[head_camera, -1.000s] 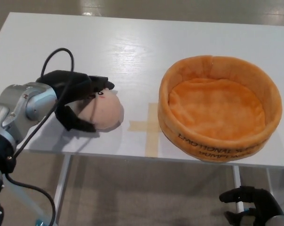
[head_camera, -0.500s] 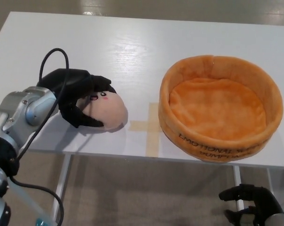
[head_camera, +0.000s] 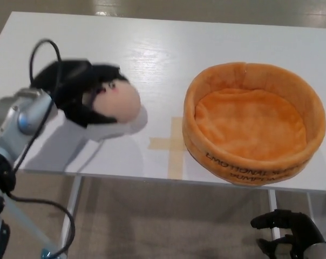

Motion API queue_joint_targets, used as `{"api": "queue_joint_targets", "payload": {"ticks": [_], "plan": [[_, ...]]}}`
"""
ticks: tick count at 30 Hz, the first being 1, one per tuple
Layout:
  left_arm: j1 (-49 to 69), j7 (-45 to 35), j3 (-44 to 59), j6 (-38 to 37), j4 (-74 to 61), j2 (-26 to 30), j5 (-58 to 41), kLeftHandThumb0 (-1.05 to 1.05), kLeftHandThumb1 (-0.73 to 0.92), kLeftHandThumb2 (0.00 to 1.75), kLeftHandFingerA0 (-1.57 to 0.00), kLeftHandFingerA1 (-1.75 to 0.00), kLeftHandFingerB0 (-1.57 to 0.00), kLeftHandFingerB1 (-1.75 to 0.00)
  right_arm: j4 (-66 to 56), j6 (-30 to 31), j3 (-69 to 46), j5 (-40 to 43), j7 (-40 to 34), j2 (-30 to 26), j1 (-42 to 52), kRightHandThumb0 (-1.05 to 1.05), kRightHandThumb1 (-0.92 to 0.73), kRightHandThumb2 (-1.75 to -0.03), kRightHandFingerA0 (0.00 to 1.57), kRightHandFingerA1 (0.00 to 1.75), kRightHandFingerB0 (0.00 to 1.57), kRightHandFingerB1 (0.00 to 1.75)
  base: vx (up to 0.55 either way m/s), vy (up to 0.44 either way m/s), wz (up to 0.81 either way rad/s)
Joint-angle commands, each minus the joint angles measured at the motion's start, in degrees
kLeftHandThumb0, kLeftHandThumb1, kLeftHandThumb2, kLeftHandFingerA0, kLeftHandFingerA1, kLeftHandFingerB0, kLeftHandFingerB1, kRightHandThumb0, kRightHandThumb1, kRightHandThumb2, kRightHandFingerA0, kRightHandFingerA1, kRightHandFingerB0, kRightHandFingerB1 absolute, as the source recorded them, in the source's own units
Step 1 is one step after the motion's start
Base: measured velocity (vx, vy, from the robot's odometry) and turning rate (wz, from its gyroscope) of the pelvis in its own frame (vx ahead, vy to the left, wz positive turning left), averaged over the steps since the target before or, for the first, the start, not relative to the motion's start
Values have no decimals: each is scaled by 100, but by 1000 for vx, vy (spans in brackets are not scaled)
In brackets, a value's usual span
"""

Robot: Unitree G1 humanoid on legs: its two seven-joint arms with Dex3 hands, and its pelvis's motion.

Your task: Use the left hand to pick up the pink round toy on the left and place it inside the orange plate on the desk.

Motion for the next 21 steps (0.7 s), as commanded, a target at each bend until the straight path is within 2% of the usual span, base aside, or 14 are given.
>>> {"api": "queue_joint_targets", "payload": {"ticks": [1, 3, 7, 9, 10, 21], "plan": [[-336, 654, 265, -319, 68, 78, -120, -24, 74, 63, -77, -162, -84, -60, 38, 31, -21, -18, 22, -42, 59, -20, -44, -83, 68, 84, 70, 81, 0, 0, 0], [-587, 557, 347, -156, 35, 49, -157, -23, 73, 64, -81, -164, -86, -57, 31, 68, -7, -33, -1, -35, 31, -20, -44, -83, 67, 83, 69, 80, 0, 0, 0], [-862, 500, 382, -177, 54, -58, -156, -24, 76, 67, -80, -159, -90, -59, 39, 91, 4, -43, -19, -21, 9, -21, -44, -83, 68, 84, 69, 80, 0, 0, 0], [-1028, 464, 326, -84, 6, -167, -97, -24, 70, 61, -81, -160, -90, -56, 37, 63, 2, -38, -19, -5, 15, -21, -44, -83, 68, 84, 69, 80, 0, 0, 0], [-1138, 436, 286, -36, -24, -247, -63, -28, 66, 59, -83, -154, -89, -52, 34, 45, 6, -40, -23, 3, 20, -21, -44, -84, 69, 85, 69, 80, 0, 0, 0], [-1558, 494, -49, 146, -24, -938, 126, -29, 67, 60, -89, -148, -93, -54, 17, 59, 29, -50, -1, 9, 18, -22, -44, -84, 67, 83, 68, 79, 0, 0, 0]]}}
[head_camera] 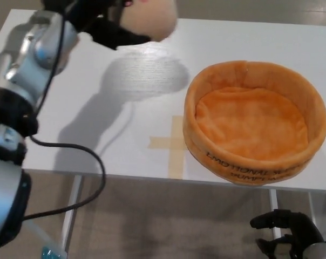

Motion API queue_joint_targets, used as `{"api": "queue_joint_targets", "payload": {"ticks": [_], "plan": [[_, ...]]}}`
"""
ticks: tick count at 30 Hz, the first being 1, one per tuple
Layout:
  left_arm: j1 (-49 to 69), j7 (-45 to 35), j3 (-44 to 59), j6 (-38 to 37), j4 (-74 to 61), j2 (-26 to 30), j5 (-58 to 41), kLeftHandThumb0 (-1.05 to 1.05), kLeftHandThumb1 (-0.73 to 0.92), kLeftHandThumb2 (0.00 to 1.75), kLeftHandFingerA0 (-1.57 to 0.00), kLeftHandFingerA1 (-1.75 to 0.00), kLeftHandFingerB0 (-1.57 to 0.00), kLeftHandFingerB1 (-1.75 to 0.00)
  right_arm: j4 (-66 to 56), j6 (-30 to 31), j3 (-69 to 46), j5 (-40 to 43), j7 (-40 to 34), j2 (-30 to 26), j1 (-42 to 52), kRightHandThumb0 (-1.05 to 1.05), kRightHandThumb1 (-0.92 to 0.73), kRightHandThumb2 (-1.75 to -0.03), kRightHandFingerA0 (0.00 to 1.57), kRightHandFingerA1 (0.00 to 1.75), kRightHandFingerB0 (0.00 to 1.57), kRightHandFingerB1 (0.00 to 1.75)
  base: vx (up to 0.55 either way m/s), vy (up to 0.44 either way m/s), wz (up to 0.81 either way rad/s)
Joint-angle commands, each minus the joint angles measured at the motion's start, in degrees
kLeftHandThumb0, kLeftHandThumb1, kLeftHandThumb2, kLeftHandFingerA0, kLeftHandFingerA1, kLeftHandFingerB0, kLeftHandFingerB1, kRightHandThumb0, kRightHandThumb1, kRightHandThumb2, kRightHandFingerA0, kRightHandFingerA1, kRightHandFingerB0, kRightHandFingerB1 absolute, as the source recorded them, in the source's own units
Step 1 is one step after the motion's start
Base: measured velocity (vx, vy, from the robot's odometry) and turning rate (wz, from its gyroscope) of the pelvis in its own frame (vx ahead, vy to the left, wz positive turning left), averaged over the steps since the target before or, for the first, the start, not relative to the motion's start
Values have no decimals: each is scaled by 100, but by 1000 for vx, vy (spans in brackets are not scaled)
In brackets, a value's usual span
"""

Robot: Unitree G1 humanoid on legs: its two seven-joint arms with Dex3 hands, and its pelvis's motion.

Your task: Use the left hand to pick up the pink round toy on the left and place it inside the orange plate on the desk.

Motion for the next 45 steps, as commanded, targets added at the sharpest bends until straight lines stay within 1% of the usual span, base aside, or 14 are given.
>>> {"api": "queue_joint_targets", "payload": {"ticks": [1, 2, 3, 4, 6, 7, 19, 20, 21, 22, 23, 24, 35, 45], "plan": [[-221, 144, -208, 164, -9, -393, 178, -26, 67, 59, -88, -148, -92, -56, 16, 42, 17, -50, -9, 3, 37, -22, -44, -84, 71, 86, 69, 80, 0, 0, 0], [-234, 160, -234, 187, -10, -462, 182, -26, 67, 59, -88, -148, -92, -56, 15, 31, 20, -54, -18, 8, 43, -22, -44, -84, 71, 86, 69, 80, 0, 0, 0], [-244, 218, -271, 171, 0, -565, 193, -21, 68, 62, -82, -159, -82, -103, 16, 31, 17, -48, -21, 19, 49, -22, -44, -84, 71, 85, 68, 80, 0, 0, 0], [-279, 247, -357, 222, 16, -762, 233, -25, 66, 62, -79, -158, -88, -73, 19, 34, 17, -45, -56, 44, 59, -20, -43, -83, 69, 84, 68, 79, 0, 0, 0], [-300, 230, -398, 275, 22, -852, 257, -25, 66, 62, -79, -158, -88, -73, 20, 35, 18, -47, -83, 56, 63, -20, -43, -83, 69, 84, 68, 79, 0, 0, 0], [-329, 196, -463, 350, 23, -980, 290, -24, 66, 64, -84, -147, -92, -59, 18, 43, 10, -40, -138, 76, 65, -12, -57, -58, 67, 86, 68, 77, 0, 0, 6], [-428, 465, -1059, 655, 273, -1711, 708, -16, 63, 59, -88, -136, -93, -55, -17, 64, -91, 5, -554, 174, 61, -17, -59, -57, 59, 86, 53, 73, 0, 0, 0], [-382, 389, -1094, 635, 313, -1759, 672, -41, 61, 59, -82, -52, -52, -37, -22, 48, -97, -3, -610, 174, 67, -16, -58, -59, 59, 87, 52, 74, 0, 0, 0], [-357, 331, -1095, 615, 335, -1779, 631, -41, 61, 59, -82, -52, -52, -37, -22, 40, -103, -5, -633, 176, 68, -16, -58, -59, 59, 87, 52, 74, 0, 0, 0], [-362, 101, -1208, 685, 356, -1781, 695, -37, 29, 91, 0, -46, 0, -46, -18, 54, -104, -11, -654, 178, 62, -18, -58, -59, 57, 86, 50, 73, 0, 0, 0], [-387, -151, -1359, 785, 379, -1775, 791, -37, 29, 91, 0, -46, 0, -46, -13, 75, -105, -20, -674, 182, 53, -18, -58, -59, 57, 86, 50, 73, 0, 0, 0], [-380, -365, -1454, 880, 382, -1783, 838, -86, 48, 93, 0, -7, 0, -11, -10, 81, -129, 4, -669, 193, 52, -15, -59, -58, 55, 86, 49, 73, 0, 0, 0], [-302, -1347, -1755, 1333, 377, -1885, 742, -91, 49, 95, 0, 0, 0, -5, -3, 109, -132, -48, -678, 219, 37, -18, -57, -59, 60, 87, 53, 74, 0, 0, 0], [-387, -1668, -1639, 1415, 253, -1838, 667, -104, 59, 68, 0, 0, 0, -12, 7, 103, -111, -54, -714, 229, -19, -16, -57, -60, 58, 86, 55, 75, 0, 0, 0]]}}
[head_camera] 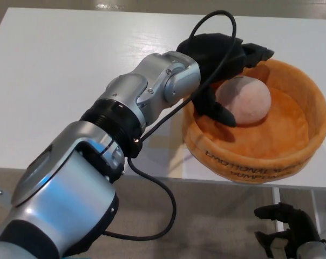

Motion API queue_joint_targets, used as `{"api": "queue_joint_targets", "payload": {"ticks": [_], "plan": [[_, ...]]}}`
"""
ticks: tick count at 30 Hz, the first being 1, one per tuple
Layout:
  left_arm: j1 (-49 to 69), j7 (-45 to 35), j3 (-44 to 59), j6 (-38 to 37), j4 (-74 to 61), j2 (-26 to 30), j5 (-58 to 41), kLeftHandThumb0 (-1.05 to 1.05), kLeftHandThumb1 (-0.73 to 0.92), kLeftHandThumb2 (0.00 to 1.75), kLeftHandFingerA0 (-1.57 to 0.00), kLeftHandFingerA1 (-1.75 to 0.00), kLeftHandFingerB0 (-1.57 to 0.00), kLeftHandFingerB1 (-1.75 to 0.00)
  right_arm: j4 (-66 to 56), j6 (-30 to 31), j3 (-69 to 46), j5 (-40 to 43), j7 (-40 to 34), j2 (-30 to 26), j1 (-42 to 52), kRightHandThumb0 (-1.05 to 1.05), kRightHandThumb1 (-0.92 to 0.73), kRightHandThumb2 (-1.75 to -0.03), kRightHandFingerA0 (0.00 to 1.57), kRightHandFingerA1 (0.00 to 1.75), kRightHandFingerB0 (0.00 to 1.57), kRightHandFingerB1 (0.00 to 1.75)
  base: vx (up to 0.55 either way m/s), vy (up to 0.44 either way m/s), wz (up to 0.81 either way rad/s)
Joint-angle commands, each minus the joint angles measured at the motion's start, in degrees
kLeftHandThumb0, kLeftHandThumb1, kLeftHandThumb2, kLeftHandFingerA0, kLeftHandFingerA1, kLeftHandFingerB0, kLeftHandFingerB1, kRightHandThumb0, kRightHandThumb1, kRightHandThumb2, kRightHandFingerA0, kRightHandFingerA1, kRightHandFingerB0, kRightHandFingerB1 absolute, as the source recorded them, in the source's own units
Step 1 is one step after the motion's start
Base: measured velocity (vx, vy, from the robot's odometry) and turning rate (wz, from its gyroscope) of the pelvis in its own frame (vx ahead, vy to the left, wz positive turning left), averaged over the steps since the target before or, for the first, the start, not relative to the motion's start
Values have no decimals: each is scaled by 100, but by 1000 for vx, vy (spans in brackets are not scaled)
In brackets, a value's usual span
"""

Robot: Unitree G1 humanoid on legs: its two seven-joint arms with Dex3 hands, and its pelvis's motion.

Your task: Use the left hand to pick up the pink round toy on the left and place it inside the orange plate on the desk.

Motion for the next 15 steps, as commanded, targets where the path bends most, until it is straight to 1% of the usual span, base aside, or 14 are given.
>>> {"api": "queue_joint_targets", "payload": {"ticks": [1, 4, 5, 6, 7, 8, 9, 10, 11, 12, 13, 14, 15], "plan": [[-25, -388, 91, 140, -133, 23, -84, -105, 56, 70, 0, 0, 0, -11, 21, 63, 27, -50, -72, 25, 15, -14, -57, -59, 58, 85, 55, 75, 0, 0, 0], [-57, -314, 194, 131, -250, 101, -116, -105, 56, 71, 0, 0, 0, -12, 21, 69, 15, -31, -73, 50, -1, -13, -57, -59, 59, 86, 54, 74, 0, 0, 0], [-57, -298, 222, 108, -302, 132, -127, -90, 47, 94, 0, 0, 0, -3, 23, 65, 13, -29, -78, 56, 6, -12, -56, -60, 60, 86, 54, 75, 0, 0, 0], [-53, -297, 240, 96, -339, 151, -135, -90, 47, 94, 0, 0, 0, -3, 24, 62, 12, -28, -83, 59, 13, -12, -56, -60, 60, 86, 54, 75, 0, 0, 0], [-71, -318, 365, 19, -473, 227, -249, -102, 56, 68, 0, 0, 0, -14, 31, 72, 6, -22, -73, 56, 16, -16, -58, -57, 60, 86, 55, 74, 0, 0, 0], [-80, -339, 460, -32, -576, 281, -329, -102, 56, 68, 0, 0, 0, -14, 36, 81, 3, -19, -65, 53, 17, -16, -58, -57, 60, 86, 55, 74, 0, 0, 0], [-28, -202, 637, -257, -1005, 472, -415, -82, 45, 87, 0, 0, 0, -7, 40, 110, 21, -38, -76, 52, 21, -17, -59, -57, 58, 85, 56, 74, 0, 0, 0], [-28, -202, 637, -257, -1005, 472, -415, -82, 45, 87, 0, 0, 0, -7, 40, 110, 21, -38, -76, 52, 21, -17, -59, -57, 58, 85, 56, 74, 0, 0, 0], [151, 56, 749, -369, -1670, 665, -323, -70, 42, 79, 0, 0, 0, -11, 38, 102, 18, -35, -73, 51, 36, -15, -58, -57, 61, 88, 55, 74, 0, 0, 0], [207, 100, 778, -370, -1843, 705, -293, -70, 42, 79, 0, 0, 0, -11, 38, 98, 15, -31, -70, 50, 40, -15, -58, -57, 61, 88, 55, 74, 0, 0, 0], [332, 260, 894, -512, -2189, 767, -329, -47, 35, 68, 0, 0, -5, -25, 34, 105, -5, -7, -49, 52, 36, -14, -59, -58, 64, 90, 53, 73, 0, 0, 0], [422, 351, 978, -602, -2417, 801, -363, -47, 35, 68, 0, 0, -5, -25, 30, 112, -19, 10, -35, 54, 31, -14, -59, -58, 64, 90, 53, 73, 0, 0, 0], [532, 415, 1086, -689, -2734, 846, -413, -37, 33, 62, 0, 0, -5, -27, 25, 121, -21, 14, -24, 51, 23, -15, -59, -58, 64, 89, 54, 74, 0, 0, 0]]}}
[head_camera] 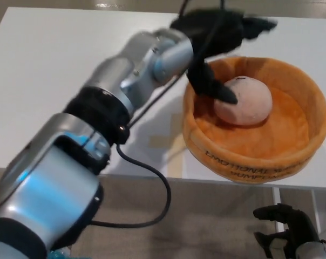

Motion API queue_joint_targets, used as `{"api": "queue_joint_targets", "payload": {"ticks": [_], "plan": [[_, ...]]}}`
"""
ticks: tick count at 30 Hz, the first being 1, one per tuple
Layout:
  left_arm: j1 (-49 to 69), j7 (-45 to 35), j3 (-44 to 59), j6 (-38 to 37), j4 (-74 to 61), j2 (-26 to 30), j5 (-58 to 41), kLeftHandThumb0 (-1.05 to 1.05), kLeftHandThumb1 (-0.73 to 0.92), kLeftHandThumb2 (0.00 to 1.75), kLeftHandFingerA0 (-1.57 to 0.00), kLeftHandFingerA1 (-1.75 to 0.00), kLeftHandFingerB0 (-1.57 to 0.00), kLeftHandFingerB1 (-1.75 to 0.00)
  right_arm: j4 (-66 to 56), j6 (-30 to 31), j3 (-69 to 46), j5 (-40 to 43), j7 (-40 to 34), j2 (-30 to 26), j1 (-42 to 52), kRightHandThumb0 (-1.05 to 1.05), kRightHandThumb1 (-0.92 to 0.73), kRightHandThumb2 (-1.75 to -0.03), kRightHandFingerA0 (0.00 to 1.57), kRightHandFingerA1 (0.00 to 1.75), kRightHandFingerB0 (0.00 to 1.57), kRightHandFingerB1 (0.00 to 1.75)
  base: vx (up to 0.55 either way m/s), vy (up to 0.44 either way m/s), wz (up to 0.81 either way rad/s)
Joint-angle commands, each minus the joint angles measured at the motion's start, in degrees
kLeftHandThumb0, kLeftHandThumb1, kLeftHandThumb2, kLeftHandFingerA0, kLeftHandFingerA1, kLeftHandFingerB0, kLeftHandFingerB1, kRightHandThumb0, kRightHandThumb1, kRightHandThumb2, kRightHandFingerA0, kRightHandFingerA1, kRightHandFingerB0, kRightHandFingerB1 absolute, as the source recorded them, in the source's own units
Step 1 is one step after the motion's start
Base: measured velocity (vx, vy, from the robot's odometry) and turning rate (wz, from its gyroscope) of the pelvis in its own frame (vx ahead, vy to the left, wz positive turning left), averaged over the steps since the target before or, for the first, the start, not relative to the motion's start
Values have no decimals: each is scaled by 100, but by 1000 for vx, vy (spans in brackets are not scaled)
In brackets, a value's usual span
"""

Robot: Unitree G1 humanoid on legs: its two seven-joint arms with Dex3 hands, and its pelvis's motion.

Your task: Use the left hand to pick up the pink round toy on the left and place it inside the orange plate on the desk.

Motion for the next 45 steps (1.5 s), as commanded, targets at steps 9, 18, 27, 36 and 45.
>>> {"api": "queue_joint_targets", "payload": {"ticks": [9, 18, 27, 36, 45], "plan": [[1842, -205, 1596, -921, -4919, 916, -1915, 17, 50, 73, -7, -14, -25, -41, 27, 123, 5, -22, -37, 55, 7, -16, -58, -58, 62, 87, 57, 74, 0, 0, 0], [3975, -1168, 2281, -364, -7626, 1968, -4099, 26, 51, 79, -22, -40, -66, -42, 9, 96, -13, -7, -3, -11, 9, -14, -57, -59, 62, 91, 60, 76, 0, 0, 0], [5884, -2509, 2642, 453, -8386, 2775, -7375, -9, 62, 58, -42, -41, -76, -49, 14, 128, -10, -8, 6, -20, 3, -14, -57, -60, 69, 93, 61, 77, 0, 0, 0], [7006, -4112, 3112, 1454, -8002, 3183, -8773, -18, 63, 58, -42, -44, -63, -45, 14, 104, -6, -9, 63, -55, 10, -14, -57, -62, 68, 91, 63, 77, 0, 0, 0], [8209, -4627, 3300, 1220, -7310, 2972, -8543, -18, 60, 57, -49, -47, -70, -49, 15, 132, -20, 3, 93, -89, -50, -13, -58, -59, 66, 89, 63, 77, 0, 0, 0]]}}
